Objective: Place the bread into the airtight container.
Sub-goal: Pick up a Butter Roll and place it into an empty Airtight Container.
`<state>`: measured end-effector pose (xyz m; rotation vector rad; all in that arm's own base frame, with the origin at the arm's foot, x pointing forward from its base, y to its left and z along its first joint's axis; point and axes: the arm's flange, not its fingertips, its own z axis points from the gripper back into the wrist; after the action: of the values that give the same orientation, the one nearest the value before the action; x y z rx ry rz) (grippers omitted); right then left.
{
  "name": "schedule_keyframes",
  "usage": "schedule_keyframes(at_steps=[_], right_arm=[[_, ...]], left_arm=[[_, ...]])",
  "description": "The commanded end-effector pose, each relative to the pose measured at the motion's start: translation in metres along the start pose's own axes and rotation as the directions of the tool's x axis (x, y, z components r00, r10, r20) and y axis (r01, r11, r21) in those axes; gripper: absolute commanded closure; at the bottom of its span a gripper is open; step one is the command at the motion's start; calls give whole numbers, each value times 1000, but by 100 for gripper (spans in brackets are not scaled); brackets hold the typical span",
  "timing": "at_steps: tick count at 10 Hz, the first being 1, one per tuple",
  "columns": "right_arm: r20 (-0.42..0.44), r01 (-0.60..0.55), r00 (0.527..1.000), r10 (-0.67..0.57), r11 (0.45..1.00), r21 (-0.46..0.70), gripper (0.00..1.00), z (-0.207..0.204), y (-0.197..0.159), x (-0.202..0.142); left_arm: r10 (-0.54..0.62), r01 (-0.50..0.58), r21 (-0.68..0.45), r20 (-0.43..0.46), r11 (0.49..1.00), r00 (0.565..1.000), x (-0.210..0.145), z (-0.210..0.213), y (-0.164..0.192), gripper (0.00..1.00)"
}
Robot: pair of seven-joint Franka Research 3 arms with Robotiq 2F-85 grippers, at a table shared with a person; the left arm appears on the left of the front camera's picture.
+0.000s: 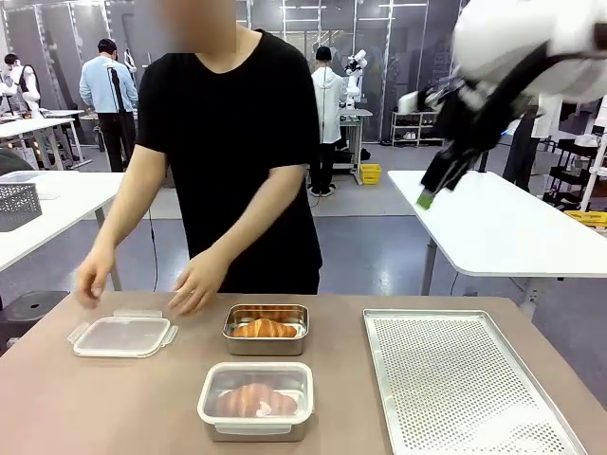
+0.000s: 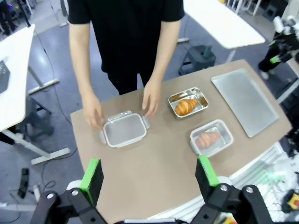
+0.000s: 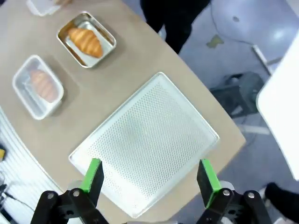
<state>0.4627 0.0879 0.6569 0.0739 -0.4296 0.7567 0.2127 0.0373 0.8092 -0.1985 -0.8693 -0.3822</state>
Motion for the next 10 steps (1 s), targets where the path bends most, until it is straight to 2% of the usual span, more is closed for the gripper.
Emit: schedule_keyframes(at_steps=[1,2,4,6,8,10], right_arm=[[-60,62,996,-64,998,-33,0,44,18,-9],[-105,85,991,-87,996,-27,0,79,24,-22],[-99,124,987,-124,992,-10,0,131,39,-45],[-52,98,994,-97,995,11,0,163,66,-66],[-18,80,997,-79,995,55,0,174,82,-79],[3,126,992,-127,991,45,0,176,88,-90]], left_arm=[[-2,2,-1,0,1000,1000,1,0,0,0],[-2,2,-1,0,1000,1000,1,0,0,0],[-2,2,-1,0,1000,1000,1,0,0,0],[-2,2,-1,0,1000,1000,1,0,0,0],[-2,2,-1,0,1000,1000,1,0,0,0],[-2,2,-1,0,1000,1000,1,0,0,0]])
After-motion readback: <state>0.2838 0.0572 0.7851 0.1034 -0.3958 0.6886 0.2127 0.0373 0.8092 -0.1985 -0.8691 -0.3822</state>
